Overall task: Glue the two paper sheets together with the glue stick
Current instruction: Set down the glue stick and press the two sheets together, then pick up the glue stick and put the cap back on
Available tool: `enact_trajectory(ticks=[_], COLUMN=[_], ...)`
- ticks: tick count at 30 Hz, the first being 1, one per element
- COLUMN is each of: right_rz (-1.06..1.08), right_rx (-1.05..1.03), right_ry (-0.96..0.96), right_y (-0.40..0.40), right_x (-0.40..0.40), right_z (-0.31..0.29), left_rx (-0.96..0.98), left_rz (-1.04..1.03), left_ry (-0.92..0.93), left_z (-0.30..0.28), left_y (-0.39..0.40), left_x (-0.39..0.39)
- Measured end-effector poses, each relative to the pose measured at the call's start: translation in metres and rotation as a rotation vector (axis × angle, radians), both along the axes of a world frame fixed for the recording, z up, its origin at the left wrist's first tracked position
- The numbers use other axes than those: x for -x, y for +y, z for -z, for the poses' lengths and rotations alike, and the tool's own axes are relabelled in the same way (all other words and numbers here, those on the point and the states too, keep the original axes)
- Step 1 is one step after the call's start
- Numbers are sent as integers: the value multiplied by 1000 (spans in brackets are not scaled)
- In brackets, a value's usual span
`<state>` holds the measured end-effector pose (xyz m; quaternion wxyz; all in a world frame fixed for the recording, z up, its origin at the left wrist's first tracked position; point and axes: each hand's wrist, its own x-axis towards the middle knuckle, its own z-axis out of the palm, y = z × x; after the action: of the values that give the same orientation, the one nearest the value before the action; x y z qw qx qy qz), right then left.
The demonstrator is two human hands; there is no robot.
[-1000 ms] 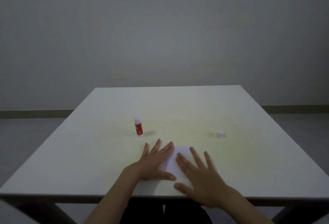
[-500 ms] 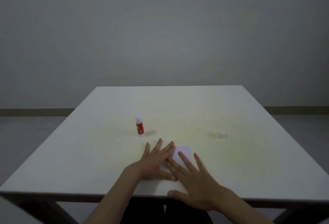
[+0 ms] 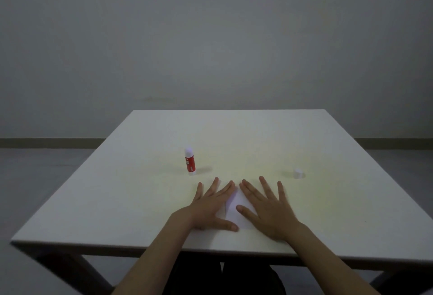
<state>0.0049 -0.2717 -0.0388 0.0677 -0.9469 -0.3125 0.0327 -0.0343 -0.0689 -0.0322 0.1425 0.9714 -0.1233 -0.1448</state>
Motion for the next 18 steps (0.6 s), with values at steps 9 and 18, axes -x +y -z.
enact_trajectory(ticks=[9, 18], right_rz=[163, 193], right_rx=[-249, -585], right_ry=[135, 176], right_y=[-6, 0], right_x=[-10, 5], right_z=[-13, -44], left_rx=[280, 904], left_rz=[-77, -1068], left_ry=[52, -610], left_z=[-16, -31], left_y=[4, 30], left_x=[2, -12])
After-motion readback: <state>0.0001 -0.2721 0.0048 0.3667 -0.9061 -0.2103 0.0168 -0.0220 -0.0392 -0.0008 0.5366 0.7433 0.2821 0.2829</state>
